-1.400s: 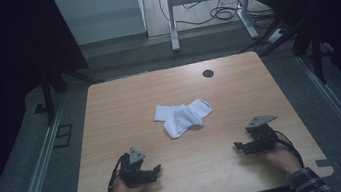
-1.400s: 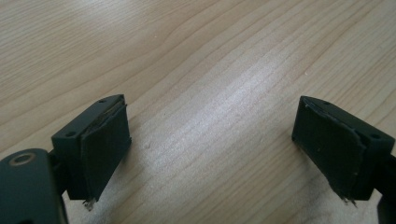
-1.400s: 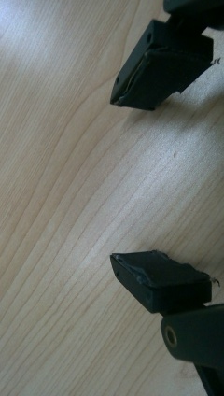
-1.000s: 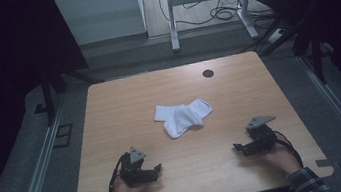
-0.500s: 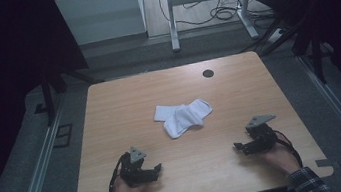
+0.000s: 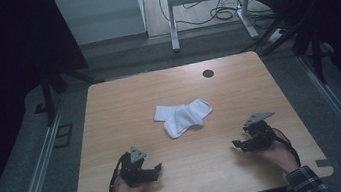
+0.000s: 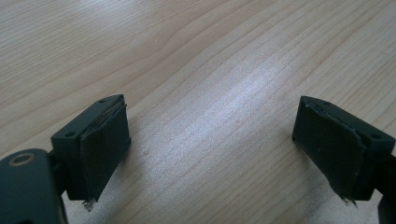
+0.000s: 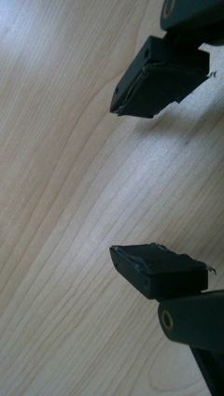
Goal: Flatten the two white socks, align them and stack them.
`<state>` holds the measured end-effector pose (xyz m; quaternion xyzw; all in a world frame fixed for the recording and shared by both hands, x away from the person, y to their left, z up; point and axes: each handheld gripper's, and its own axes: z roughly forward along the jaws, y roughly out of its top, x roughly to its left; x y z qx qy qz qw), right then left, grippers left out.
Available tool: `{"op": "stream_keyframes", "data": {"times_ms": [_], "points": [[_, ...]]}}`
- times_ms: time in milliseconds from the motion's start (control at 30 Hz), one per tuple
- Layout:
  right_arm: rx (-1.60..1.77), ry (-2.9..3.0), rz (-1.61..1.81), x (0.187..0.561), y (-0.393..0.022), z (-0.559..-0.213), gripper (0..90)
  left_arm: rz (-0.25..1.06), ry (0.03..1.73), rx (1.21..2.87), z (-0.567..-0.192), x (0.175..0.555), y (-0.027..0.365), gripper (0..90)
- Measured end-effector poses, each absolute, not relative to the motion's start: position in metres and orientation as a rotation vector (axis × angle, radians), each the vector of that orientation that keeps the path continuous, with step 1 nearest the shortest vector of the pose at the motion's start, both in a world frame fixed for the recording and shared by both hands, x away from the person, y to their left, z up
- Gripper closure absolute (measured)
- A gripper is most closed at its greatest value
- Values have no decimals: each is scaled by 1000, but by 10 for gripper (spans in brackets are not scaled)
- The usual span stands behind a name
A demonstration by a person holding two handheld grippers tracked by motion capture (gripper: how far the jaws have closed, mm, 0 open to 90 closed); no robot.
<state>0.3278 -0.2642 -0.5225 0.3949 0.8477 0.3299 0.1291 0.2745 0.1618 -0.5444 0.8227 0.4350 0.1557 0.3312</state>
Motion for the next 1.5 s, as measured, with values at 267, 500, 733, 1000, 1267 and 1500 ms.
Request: {"op": "stream_keyframes", "data": {"times_ms": [267,500,733,1000,1267,1500], "points": [[1166,2468,996,331,-261,-517,278,407,1138,2150,-544,275,162,109],[1171,2481,1038,337,-254,-511,354,407,1140,2148,-544,275,161,110],[1179,2457,1088,346,-245,-503,383,407,1140,2148,-544,275,161,109],[1174,2430,1099,366,-231,-494,457,407,1140,2149,-544,275,161,109],[1179,2437,1116,382,-214,-492,497,407,1140,2149,-544,275,161,109],[1181,2436,1111,396,-195,-490,530,408,1140,2148,-544,275,161,109]]}}
